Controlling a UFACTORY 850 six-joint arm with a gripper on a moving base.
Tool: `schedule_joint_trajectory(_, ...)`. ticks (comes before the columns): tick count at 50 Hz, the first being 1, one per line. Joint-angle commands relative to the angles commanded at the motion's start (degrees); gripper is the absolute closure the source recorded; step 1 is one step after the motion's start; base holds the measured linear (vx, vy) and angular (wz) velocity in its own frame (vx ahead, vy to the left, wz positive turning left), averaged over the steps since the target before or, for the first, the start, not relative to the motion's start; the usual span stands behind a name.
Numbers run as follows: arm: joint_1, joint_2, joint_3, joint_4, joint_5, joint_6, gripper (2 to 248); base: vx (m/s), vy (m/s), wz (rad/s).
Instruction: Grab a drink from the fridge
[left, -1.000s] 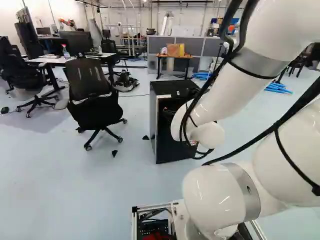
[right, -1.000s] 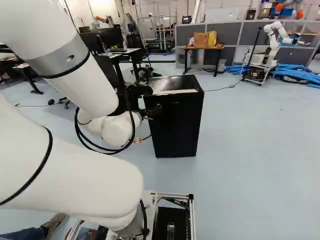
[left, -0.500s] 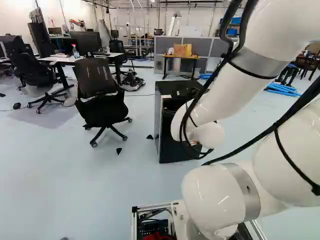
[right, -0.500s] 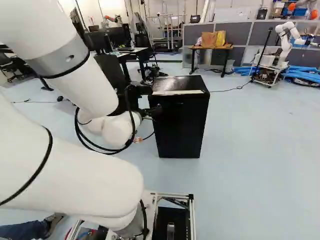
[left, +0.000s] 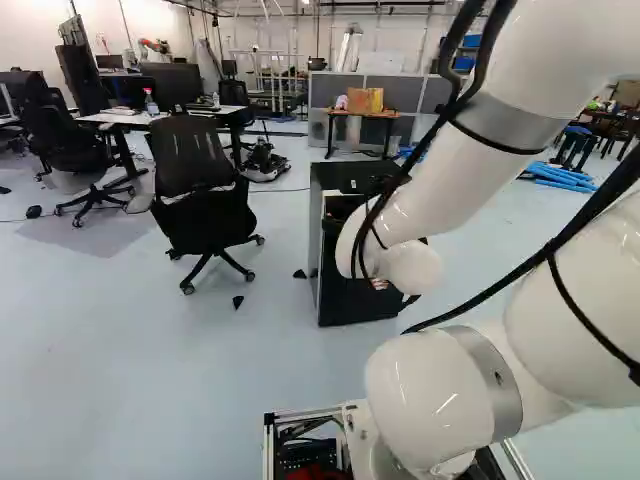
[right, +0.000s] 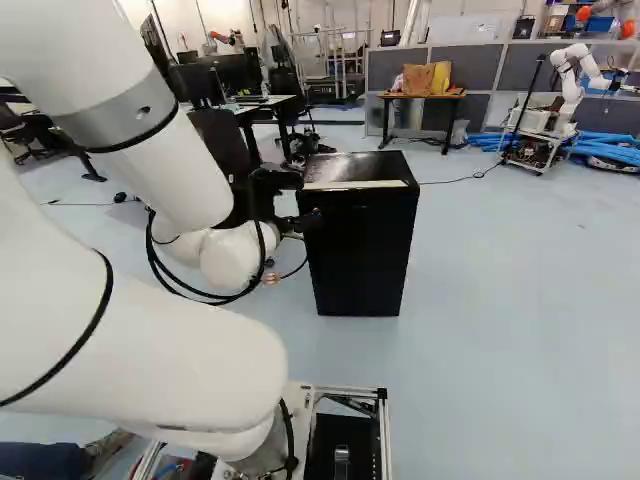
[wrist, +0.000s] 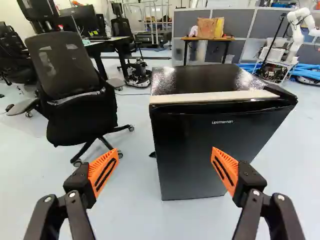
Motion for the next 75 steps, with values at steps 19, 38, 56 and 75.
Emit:
schedule_joint_trajectory(19, 4.5, -1.9, -1.6, 7.6, 2.9, 0.0, 3, 0.000, 0.000, 0.000)
schedule_joint_trajectory(38, 8.9, -2.9, -2.6, 14.6, 7.4, 0.0, 3, 0.000, 0.000, 0.000)
schedule_joint_trajectory(56, 13.0, -5.1, -3.4, 20.9, 11.0, 0.0, 3, 0.000, 0.000, 0.000)
schedule_joint_trajectory(75, 17.0, -10.7, -5.5, 27.5, 15.2, 0.0, 3, 0.000, 0.000, 0.000)
